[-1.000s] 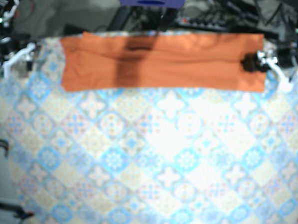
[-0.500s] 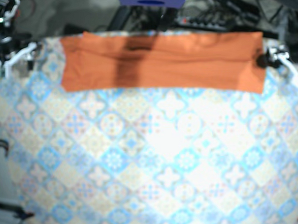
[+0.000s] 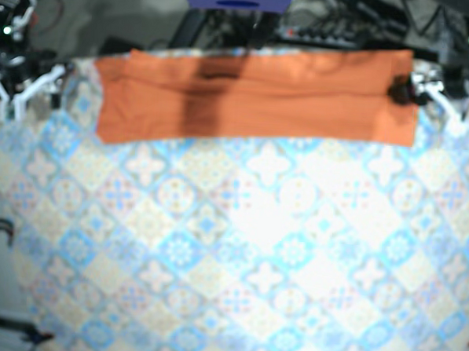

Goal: Fold the T-shirt properly
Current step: 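Move both grippers outward away from the folded shirt, then grasp and lift the folded shirt's end with the left gripper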

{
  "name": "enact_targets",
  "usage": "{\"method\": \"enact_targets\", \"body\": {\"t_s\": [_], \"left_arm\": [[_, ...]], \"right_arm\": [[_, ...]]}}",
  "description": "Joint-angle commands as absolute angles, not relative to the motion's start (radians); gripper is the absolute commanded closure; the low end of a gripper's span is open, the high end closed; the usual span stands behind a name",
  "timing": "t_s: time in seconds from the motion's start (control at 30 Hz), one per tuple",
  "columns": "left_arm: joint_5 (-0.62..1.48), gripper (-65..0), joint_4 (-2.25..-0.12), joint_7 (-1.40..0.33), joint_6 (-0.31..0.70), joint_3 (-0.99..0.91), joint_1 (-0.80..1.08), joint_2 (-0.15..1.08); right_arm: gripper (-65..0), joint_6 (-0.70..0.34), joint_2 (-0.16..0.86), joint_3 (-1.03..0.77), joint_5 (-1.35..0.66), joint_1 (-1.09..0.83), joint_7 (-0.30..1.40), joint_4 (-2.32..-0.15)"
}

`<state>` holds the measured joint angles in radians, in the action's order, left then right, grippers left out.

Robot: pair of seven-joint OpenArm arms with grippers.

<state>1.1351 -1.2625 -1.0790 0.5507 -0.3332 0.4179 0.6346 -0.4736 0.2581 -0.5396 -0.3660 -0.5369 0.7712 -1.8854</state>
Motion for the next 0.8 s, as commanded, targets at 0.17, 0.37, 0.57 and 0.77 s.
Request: {"method": "enact_targets", "body": {"t_s": [0.17, 0.37, 0.57, 0.77], "left_arm": [[1.156, -65.0, -1.274, -1.113, 0.581, -0.334, 0.384, 0.627], [1.156, -65.0, -1.274, -1.122, 0.581, -0.335, 0.381, 0.624], [1.152, -65.0, -1.274, -1.124, 0.581, -0.374, 0.389, 0.631], [1.155, -65.0, -1.273, -1.124, 0.582, -0.415, 0.424, 0.657]], "right_arm": [[-42.3, -0.472, 0.275, -0.544, -0.3, -0.538, 0.75, -1.919], [-42.3, -0.472, 0.275, -0.544, -0.298, -0.538, 0.75, -1.919], [-42.3, -0.472, 0.275, -0.544, -0.298, -0.538, 0.75, -1.919], [-42.3, -0.472, 0.275, -0.544, -0.298, -0.536, 0.75, -1.919]]}}
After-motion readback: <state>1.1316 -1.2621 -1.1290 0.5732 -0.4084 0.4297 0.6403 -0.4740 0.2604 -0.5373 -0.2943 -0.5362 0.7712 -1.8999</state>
